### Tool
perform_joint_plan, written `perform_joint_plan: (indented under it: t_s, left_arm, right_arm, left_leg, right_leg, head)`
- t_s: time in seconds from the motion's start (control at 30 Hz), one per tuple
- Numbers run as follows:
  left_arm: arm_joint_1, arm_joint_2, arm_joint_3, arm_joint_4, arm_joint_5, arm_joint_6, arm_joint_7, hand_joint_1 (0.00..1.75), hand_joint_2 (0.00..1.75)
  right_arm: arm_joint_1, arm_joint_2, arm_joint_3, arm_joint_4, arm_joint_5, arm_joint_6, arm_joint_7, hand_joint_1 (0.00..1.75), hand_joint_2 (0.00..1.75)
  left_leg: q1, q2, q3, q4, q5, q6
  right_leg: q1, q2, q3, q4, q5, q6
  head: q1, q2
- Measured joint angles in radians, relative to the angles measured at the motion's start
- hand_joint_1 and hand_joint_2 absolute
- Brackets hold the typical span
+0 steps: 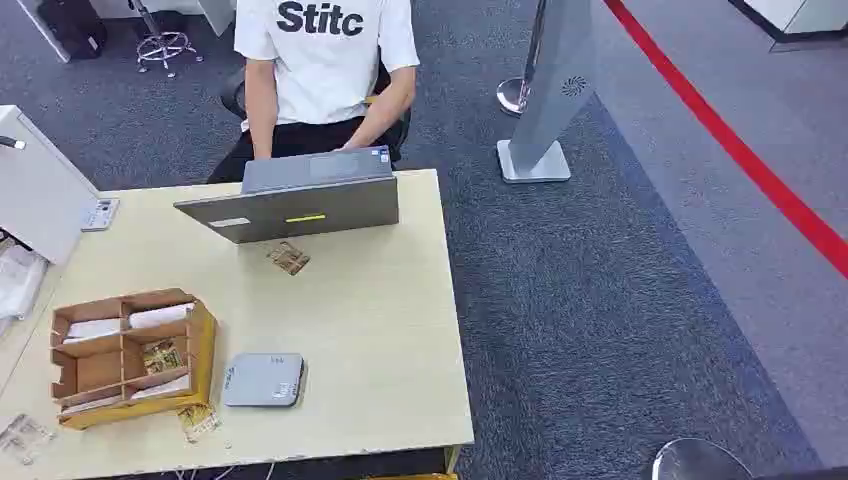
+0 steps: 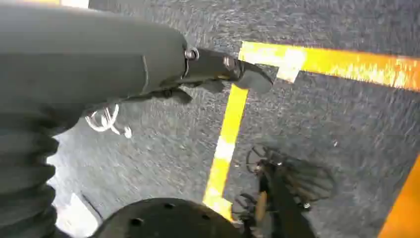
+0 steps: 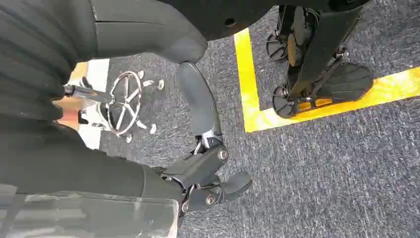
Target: Pass the card to the sensor for recognition and then transmit it.
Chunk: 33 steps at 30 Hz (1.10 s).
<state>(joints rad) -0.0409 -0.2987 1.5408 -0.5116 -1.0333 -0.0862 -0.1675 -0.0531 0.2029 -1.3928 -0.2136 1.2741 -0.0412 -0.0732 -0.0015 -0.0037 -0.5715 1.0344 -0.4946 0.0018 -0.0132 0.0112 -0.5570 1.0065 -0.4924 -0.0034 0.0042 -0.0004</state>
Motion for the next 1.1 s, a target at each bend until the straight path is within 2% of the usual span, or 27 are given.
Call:
perform_joint_plan:
  t_s: [0.1,0.17,0.2,0.3,0.37,0.43,0.63,0.7,0.83,1.0,1.03,1.07,1.1]
  left_arm:
    - [-0.001,0.000,0.003,0.002,0.242,-0.003,0.007,0.00,1.75]
    - [-0.004,-0.002,0.006,-0.005,0.532,-0.015,0.027,0.00,1.75]
    - [-0.004,-0.002,0.007,-0.015,0.626,-0.020,0.037,0.00,1.75]
    - [-0.005,-0.008,0.007,-0.050,0.735,-0.027,0.060,0.00,1.75]
    - [-0.006,-0.013,0.008,-0.095,0.903,-0.031,0.069,0.00,1.75]
    - [-0.008,-0.019,0.008,-0.140,1.022,-0.037,0.069,0.00,1.75]
    - [-0.008,-0.021,0.011,-0.326,1.233,-0.074,0.111,0.00,1.75]
    - [-0.008,-0.021,0.013,-0.377,1.306,-0.075,0.102,0.00,1.75]
    - [-0.008,-0.022,0.013,-0.441,1.354,-0.100,0.085,0.00,1.75]
    - [-0.001,-0.020,0.005,-0.550,1.460,-0.179,0.071,0.00,1.75]
    - [0.020,-0.019,-0.024,-0.593,1.526,-0.154,0.050,0.00,1.75]
    - [0.062,-0.018,-0.071,-0.647,1.622,-0.095,0.007,0.00,1.75]
    - [0.116,-0.021,-0.149,-0.737,1.750,0.006,-0.052,0.00,1.75]
  right_arm:
    - [0.000,0.000,0.000,0.000,0.000,-0.001,0.000,0.00,1.75]
    - [0.000,0.000,0.000,0.000,0.001,-0.003,-0.003,0.00,1.75]
    - [0.000,0.000,0.000,0.000,0.001,-0.005,-0.003,0.00,1.75]
    - [0.000,0.000,0.000,0.000,0.002,-0.006,-0.005,0.00,1.75]
    - [0.000,0.000,0.002,0.000,0.004,-0.011,-0.010,0.00,1.75]
    - [0.000,-0.001,0.002,0.000,0.004,-0.013,-0.018,0.00,1.75]
    - [-0.001,-0.015,0.008,0.000,0.001,-0.004,-0.039,0.00,1.75]
    - [-0.002,-0.015,0.010,0.000,0.002,-0.006,-0.034,0.00,1.75]
    - [-0.004,-0.015,0.011,0.000,0.002,-0.011,-0.016,0.00,1.75]
    - [-0.004,-0.021,0.011,0.000,0.000,0.009,-0.016,0.00,1.75]
    - [-0.004,-0.024,0.011,-0.001,-0.002,0.017,-0.020,0.00,1.75]
    - [-0.004,-0.026,0.011,-0.002,-0.010,0.022,-0.024,0.00,1.75]
    - [-0.004,-0.028,0.011,-0.003,-0.018,0.027,-0.029,0.00,1.75]
  left_leg:
    - [0.000,0.000,0.000,0.000,0.000,0.000]
    - [0.000,0.000,0.000,0.000,0.000,0.000]
    - [0.000,0.000,0.000,0.000,0.000,0.000]
    - [0.000,0.000,0.000,0.000,0.000,0.000]
    - [0.001,0.000,0.000,0.000,0.000,0.000]
    - [0.001,0.000,0.000,0.000,0.000,0.000]
    - [0.002,0.000,0.000,0.000,0.000,0.000]
    - [0.002,0.000,0.000,0.000,0.000,0.000]
    - [0.002,0.000,0.000,0.000,0.000,-0.001]
    - [0.002,0.000,0.000,0.000,0.001,-0.001]
    - [0.002,0.000,-0.001,0.000,0.001,-0.001]
    - [0.003,0.001,0.001,0.000,0.000,-0.001]
    - [0.004,0.005,0.003,0.000,-0.003,-0.004]
  right_leg:
    - [0.000,0.000,0.000,0.000,0.000,0.000]
    - [0.000,0.000,0.000,0.000,0.000,0.000]
    - [0.000,0.000,0.000,0.000,0.000,0.000]
    - [0.000,0.000,0.000,0.000,0.000,0.000]
    - [0.000,0.000,0.000,0.000,0.000,0.000]
    - [0.000,0.000,0.000,0.000,0.000,0.000]
    - [0.001,0.000,0.000,0.000,0.000,0.000]
    - [0.001,0.000,0.000,0.000,0.000,0.000]
    - [0.001,0.000,0.000,0.000,0.000,0.000]
    - [0.001,0.000,0.000,0.000,0.000,0.000]
    - [0.001,0.000,0.001,0.000,0.000,0.000]
    - [0.002,0.002,0.001,0.000,-0.001,-0.001]
    - [0.004,0.007,0.001,0.000,-0.001,-0.001]
  head:
    - [0.000,0.000]
    - [0.000,0.000]
    - [0.000,0.000]
    - [0.000,0.000]
    - [0.001,0.000]
    - [0.000,0.000]
    - [0.000,0.000]
    - [0.000,0.000]
    - [0.000,0.000]
    - [0.000,0.000]
    - [0.000,0.000]
    - [0.000,0.000]
    - [0.000,0.000]
